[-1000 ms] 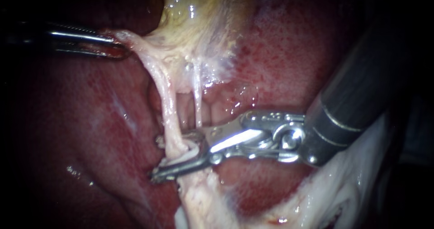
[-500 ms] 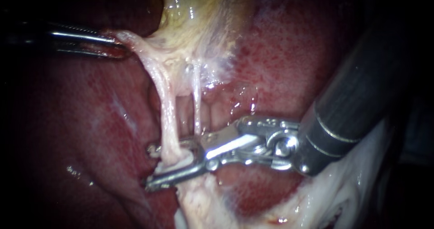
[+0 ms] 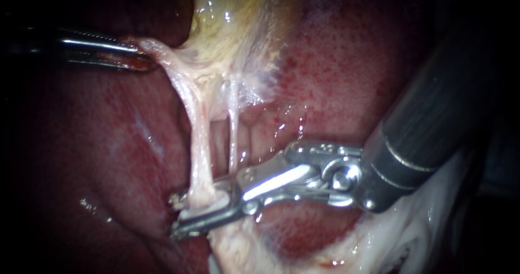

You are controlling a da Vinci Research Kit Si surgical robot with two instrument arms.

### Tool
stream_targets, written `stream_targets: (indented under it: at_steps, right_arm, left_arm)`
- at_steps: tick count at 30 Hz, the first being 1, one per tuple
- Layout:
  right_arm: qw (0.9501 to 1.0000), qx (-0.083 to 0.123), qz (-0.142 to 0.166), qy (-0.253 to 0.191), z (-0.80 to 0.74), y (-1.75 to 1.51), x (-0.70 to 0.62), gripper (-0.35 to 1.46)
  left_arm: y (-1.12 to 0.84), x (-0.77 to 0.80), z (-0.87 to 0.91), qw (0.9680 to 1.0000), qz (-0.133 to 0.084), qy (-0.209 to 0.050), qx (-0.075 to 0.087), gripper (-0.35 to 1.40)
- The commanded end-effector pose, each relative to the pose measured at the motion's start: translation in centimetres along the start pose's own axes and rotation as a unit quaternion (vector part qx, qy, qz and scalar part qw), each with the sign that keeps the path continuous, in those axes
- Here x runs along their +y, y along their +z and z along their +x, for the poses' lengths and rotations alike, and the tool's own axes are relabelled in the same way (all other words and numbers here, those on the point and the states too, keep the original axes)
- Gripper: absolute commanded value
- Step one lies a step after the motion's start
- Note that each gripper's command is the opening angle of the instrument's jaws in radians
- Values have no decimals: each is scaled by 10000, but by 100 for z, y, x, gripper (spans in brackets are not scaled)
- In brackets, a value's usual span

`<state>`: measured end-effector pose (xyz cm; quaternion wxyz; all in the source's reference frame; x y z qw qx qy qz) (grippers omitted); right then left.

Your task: Clipping second clip left tube

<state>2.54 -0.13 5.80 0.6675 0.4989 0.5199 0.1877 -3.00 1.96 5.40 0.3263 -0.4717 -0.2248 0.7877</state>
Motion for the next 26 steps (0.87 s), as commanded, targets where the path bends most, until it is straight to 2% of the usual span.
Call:
stream_targets:
  at_steps: [1, 6, 9, 26]
  right_arm:
    - [10000, 5, -7, 7, 0, 1, 0, -2]
    - [10000, 4, -4, 38, 1, 0, 0, -26]
    - [9997, 7, -5, 244, 0, -1, -1, -35]
    - [9996, 8, -14, 297, -3, -4, -1, -35]
  left_arm:
    - [0, 0, 0, 10000, 3, -2, 1, -35]
    - [0, 0, 0, 10000, 3, -3, 1, -35]
    - [0, 0, 0, 10000, 3, -3, 1, -35]
    - [1, 0, 0, 10000, -11, -3, -1, -35]
